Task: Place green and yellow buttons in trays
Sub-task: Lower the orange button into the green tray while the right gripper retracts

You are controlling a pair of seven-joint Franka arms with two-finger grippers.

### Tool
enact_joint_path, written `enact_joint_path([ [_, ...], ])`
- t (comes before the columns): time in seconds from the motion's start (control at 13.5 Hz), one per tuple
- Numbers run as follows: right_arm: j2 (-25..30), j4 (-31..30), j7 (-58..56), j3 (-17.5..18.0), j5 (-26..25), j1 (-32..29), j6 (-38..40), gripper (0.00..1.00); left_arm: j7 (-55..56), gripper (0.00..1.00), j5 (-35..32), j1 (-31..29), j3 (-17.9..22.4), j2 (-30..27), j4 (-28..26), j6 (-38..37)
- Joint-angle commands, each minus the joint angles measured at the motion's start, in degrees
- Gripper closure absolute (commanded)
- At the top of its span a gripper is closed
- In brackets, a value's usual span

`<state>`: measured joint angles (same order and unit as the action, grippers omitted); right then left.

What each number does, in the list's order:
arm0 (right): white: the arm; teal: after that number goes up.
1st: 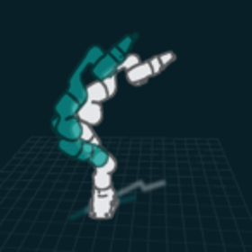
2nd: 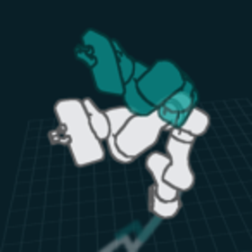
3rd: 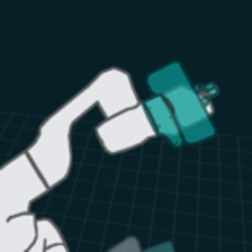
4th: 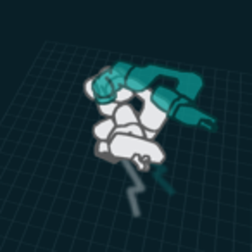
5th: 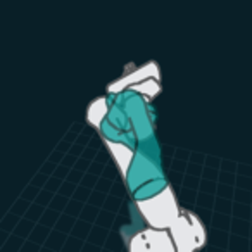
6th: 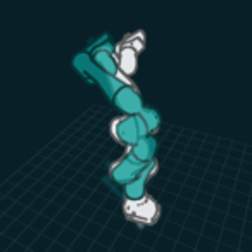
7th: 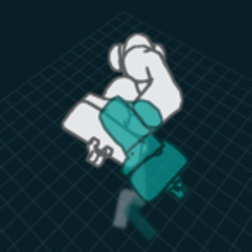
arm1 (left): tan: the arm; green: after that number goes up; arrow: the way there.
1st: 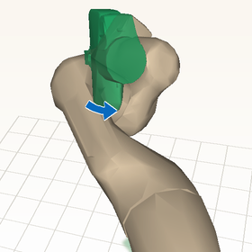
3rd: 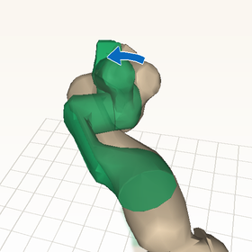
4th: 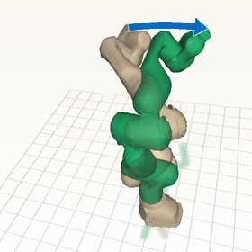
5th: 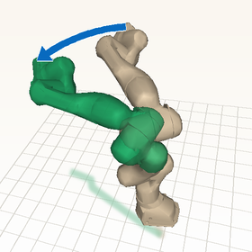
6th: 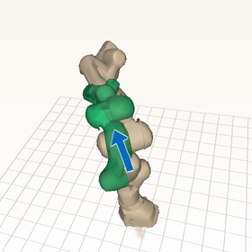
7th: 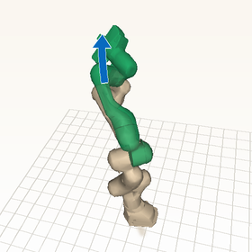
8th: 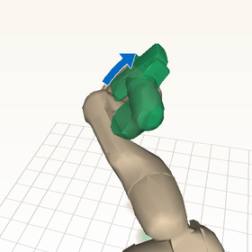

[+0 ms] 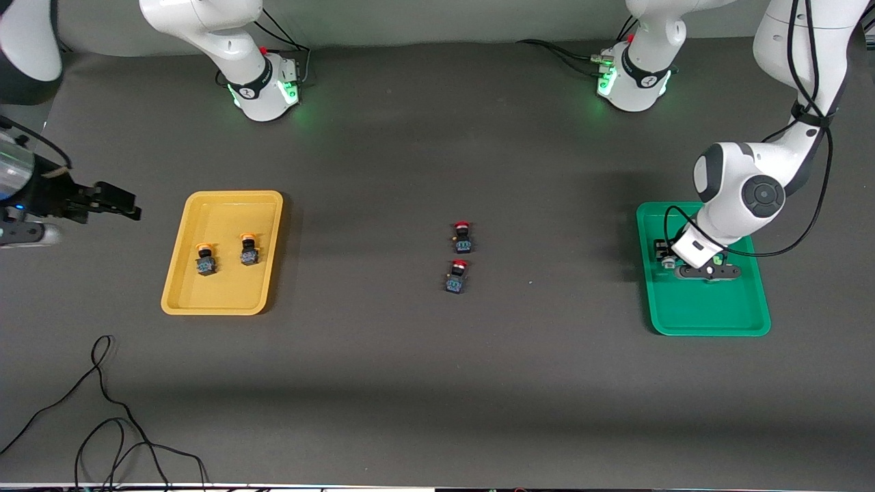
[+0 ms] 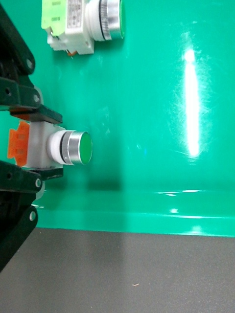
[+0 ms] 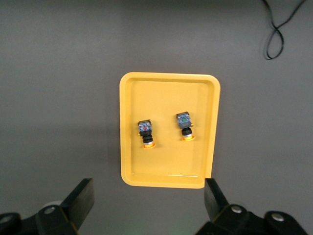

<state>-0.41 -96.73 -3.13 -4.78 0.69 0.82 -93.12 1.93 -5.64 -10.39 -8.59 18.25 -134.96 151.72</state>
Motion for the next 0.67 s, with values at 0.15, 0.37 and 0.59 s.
enact_joint_path([
  [0.15, 2.0, -0.6, 0.9, 4.7, -1.0, -4.9, 0.5, 0.00, -1.0, 0.00, -0.6, -0.8, -0.3, -1.5, -0.2, 0.1],
  [0.37, 0.9, 1.4, 1.0, 4.7, -1.0, -4.9, 0.5, 0.00, -0.8, 0.00, -0.6, -0.2, -0.6, -8.1, 3.4, -8.5],
  [0.59, 0.2, 2.9, 1.3, 4.6, -1.2, -4.9, 0.5, 0.00, -1.7, 0.00, -0.6, 0.1, -1.0, -10.6, 18.4, -33.1],
])
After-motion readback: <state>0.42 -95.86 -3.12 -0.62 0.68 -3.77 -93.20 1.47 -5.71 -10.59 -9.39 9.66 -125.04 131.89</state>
